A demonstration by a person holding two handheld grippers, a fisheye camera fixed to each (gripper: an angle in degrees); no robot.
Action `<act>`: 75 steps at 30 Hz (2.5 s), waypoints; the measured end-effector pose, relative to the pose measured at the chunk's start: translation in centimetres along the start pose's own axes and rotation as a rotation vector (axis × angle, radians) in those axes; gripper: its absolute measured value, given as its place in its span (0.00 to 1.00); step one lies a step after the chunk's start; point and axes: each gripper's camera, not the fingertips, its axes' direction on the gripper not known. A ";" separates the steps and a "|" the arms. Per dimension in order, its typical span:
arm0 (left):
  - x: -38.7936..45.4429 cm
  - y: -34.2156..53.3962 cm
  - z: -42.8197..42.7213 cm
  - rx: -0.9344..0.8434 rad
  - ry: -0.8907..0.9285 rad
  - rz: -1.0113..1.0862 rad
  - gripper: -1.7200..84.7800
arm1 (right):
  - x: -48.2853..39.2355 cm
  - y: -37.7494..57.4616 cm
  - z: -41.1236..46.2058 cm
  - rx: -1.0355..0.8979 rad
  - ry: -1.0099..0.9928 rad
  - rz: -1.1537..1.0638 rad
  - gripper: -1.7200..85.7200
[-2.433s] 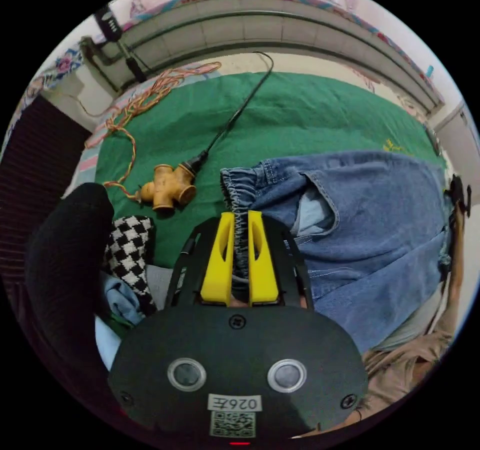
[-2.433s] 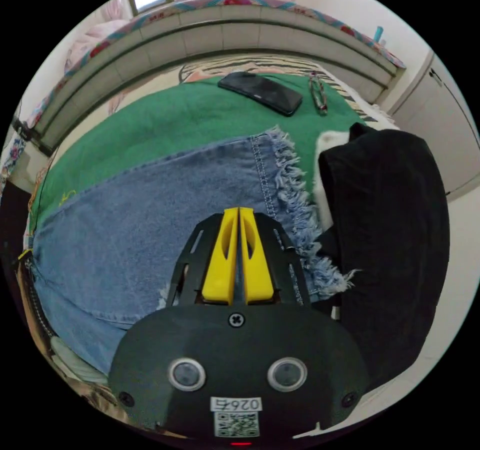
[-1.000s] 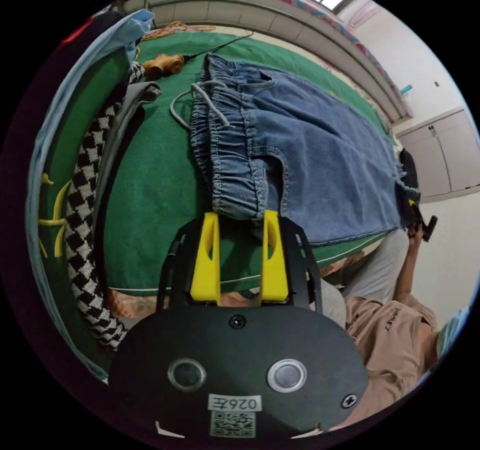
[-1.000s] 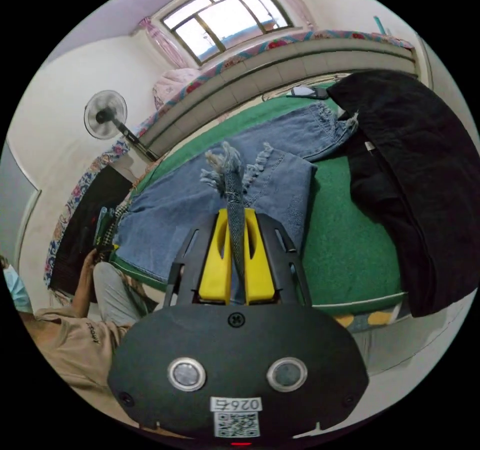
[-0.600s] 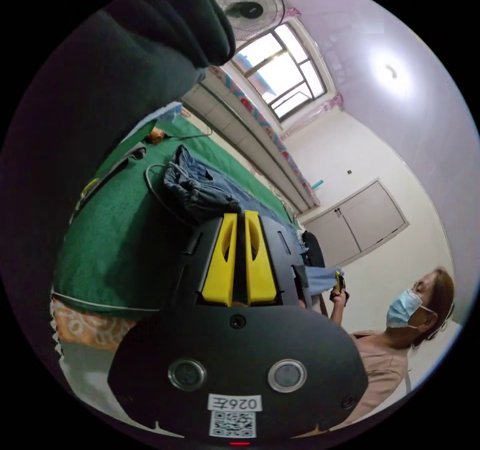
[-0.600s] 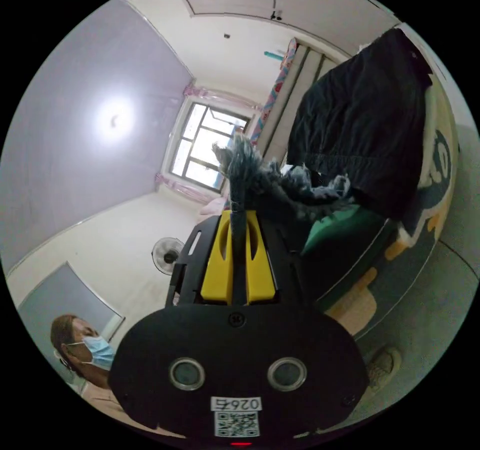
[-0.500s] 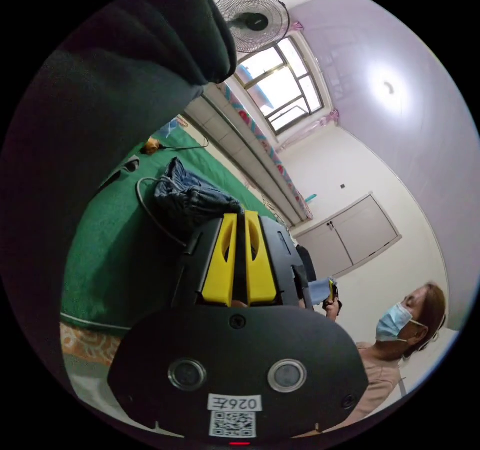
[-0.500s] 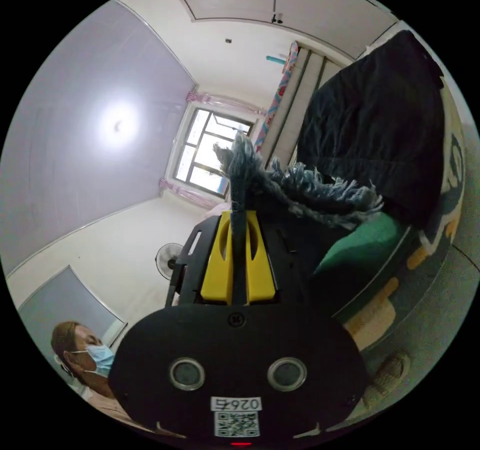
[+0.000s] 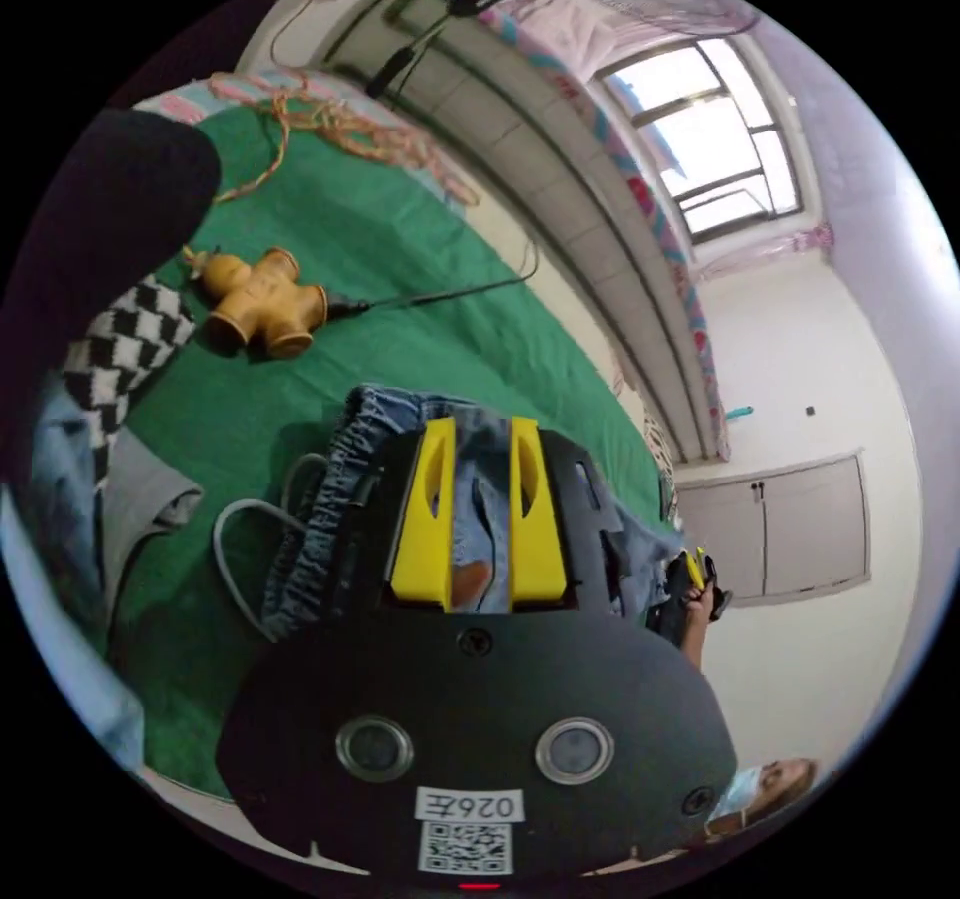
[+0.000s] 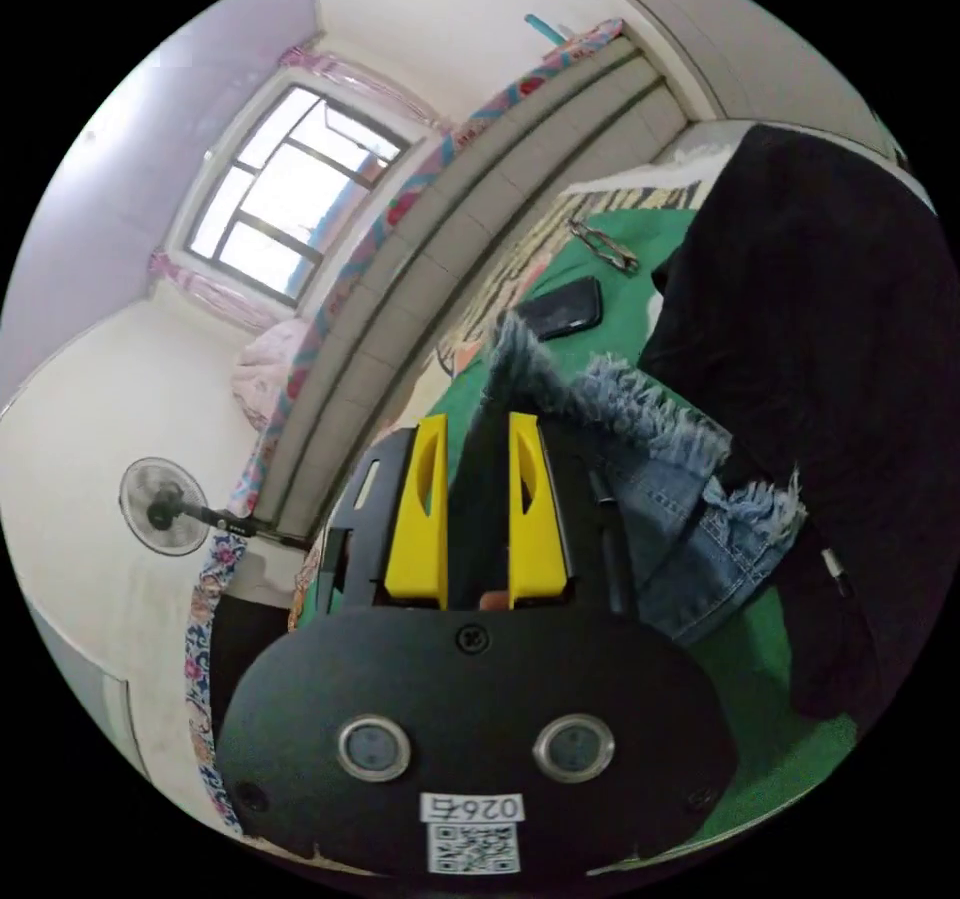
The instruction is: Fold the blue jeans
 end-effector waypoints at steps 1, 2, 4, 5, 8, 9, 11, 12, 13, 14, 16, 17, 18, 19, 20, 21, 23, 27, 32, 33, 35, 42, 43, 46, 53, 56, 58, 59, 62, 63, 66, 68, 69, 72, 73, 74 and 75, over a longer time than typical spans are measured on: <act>0.1 -0.4 0.6 -0.014 0.010 0.001 0.07 | 0.4 -0.2 0.8 0.018 -0.029 0.028 0.09; 0.6 -0.7 1.1 -0.005 0.045 0.021 0.06 | 0.5 -0.2 1.0 0.031 -0.050 0.030 0.09; 2.1 -0.5 0.9 0.018 0.062 0.105 0.04 | 0.5 -0.2 1.4 0.019 -0.075 -0.030 0.09; 3.2 -0.1 0.4 0.025 0.036 0.164 0.03 | 0.5 -0.1 1.4 -0.001 -0.060 -0.055 0.09; 6.8 2.8 0.0 -0.011 0.027 0.359 0.01 | 0.5 1.1 1.2 -0.073 0.084 -0.175 0.09; 8.3 4.4 0.5 -0.062 0.072 0.436 0.01 | 0.8 1.7 1.1 -0.080 0.152 -0.204 0.08; 10.3 7.1 1.9 -0.153 0.124 0.522 0.01 | 1.4 2.5 1.1 -0.091 0.245 -0.227 0.07; 11.7 9.1 3.2 -0.219 0.130 0.578 0.02 | 1.7 2.9 1.6 -0.114 0.290 -0.239 0.07; 12.5 10.1 3.9 -0.250 0.124 0.608 0.02 | 1.9 3.2 2.2 -0.141 0.315 -0.243 0.07; 14.1 12.1 5.3 -0.302 0.105 0.673 0.03 | 2.0 3.3 2.6 -0.149 0.322 -0.245 0.07; 16.5 15.0 7.5 -0.362 0.068 0.784 0.06 | 2.1 3.6 4.3 -0.145 0.361 -0.227 0.09; 17.8 16.7 9.4 -0.402 0.010 0.848 0.09 | 2.1 3.6 4.9 -0.149 0.374 -0.223 0.09; 19.0 18.2 11.7 -0.467 -0.060 0.913 0.10 | 2.2 3.3 6.7 -0.191 0.398 -0.213 0.07; 19.5 18.8 13.0 -0.512 -0.100 0.940 0.10 | 2.0 3.0 7.7 -0.208 0.458 -0.206 0.04; 19.9 20.1 15.5 -0.612 -0.210 0.987 0.08 | 1.5 3.0 7.5 -0.195 0.459 -0.231 0.02; 20.4 20.9 15.7 -0.573 -0.283 1.032 0.06 | 0.6 3.0 6.6 -0.182 0.397 -0.248 0.02; 21.2 21.5 14.6 -0.525 -0.353 1.095 0.02 | -0.3 3.7 3.5 -0.087 0.286 -0.294 0.01; 20.7 21.5 12.5 -0.507 -0.387 1.096 0.01 | 2.2 4.2 2.5 -0.162 0.386 -0.315 0.02; 16.8 19.7 9.7 -0.503 -0.362 0.911 0.02 | 4.6 5.8 2.0 -0.181 0.351 -0.238 0.06; 15.3 19.2 7.8 -0.443 -0.346 0.830 0.02 | 4.6 6.7 1.3 -0.157 0.355 -0.235 0.07; 12.5 18.6 4.2 -0.322 -0.299 0.694 0.03 | 5.0 8.2 0.3 -0.133 0.309 -0.218 0.07; 0.4 20.1 -5.3 -0.030 0.034 0.213 0.20 | 4.2 13.7 -3.1 -0.079 -0.012 -0.187 0.05; -0.1 20.4 -5.5 -0.013 0.061 0.197 0.21 | 3.2 14.4 -3.4 -0.076 -0.057 -0.204 0.04; -1.7 21.8 -5.2 0.025 0.160 0.124 0.24 | 0.2 16.1 -4.4 -0.065 -0.140 -0.284 0.02; -0.9 28.4 -8.4 0.164 0.062 0.098 0.03 | -5.4 21.6 -9.8 0.137 -0.178 -0.527 0.01; 2.3 34.9 -13.2 0.411 0.279 0.380 0.01 | -6.6 25.1 -13.1 0.364 -0.108 -0.674 0.01; 5.6 39.1 -16.0 0.619 0.315 0.596 0.01 | -7.0 28.0 -15.3 0.588 -0.112 -0.778 0.01; 7.8 41.6 -17.1 0.762 0.335 0.735 0.01 | -7.1 28.4 -15.6 0.617 -0.124 -0.805 0.01; 11.9 42.5 -17.2 0.815 0.617 0.876 0.01 | -7.5 28.2 -15.2 0.539 -0.195 -0.867 0.01; 14.2 40.5 -16.1 0.656 0.765 0.951 0.01 | -7.3 27.3 -14.4 0.429 -0.193 -0.841 0.01; 20.5 35.8 -10.1 0.351 0.889 1.027 0.01 | -5.3 25.3 -12.3 0.239 -0.113 -0.714 0.01; 24.9 33.7 -4.7 0.216 0.828 1.055 0.02 | -2.6 24.0 -11.1 0.185 -0.026 -0.579 0.01; 28.0 32.7 -0.4 0.119 0.768 1.095 0.02 | -0.5 23.0 -10.2 0.138 0.008 -0.494 0.02; 35.1 31.4 10.9 -0.068 0.642 1.163 0.11 | 4.7 20.8 -8.3 0.066 -0.029 -0.332 0.06; 36.5 31.3 13.1 -0.095 0.613 1.171 0.13 | 6.4 20.0 -7.4 0.045 -0.027 -0.273 0.08; 39.2 31.3 17.3 -0.140 0.542 1.181 0.16 | 7.1 19.6 -6.9 0.037 -0.025 -0.247 0.09; 42.1 31.6 21.4 -0.181 0.461 1.224 0.19 | 8.5 18.8 -6.0 0.025 -0.014 -0.198 0.12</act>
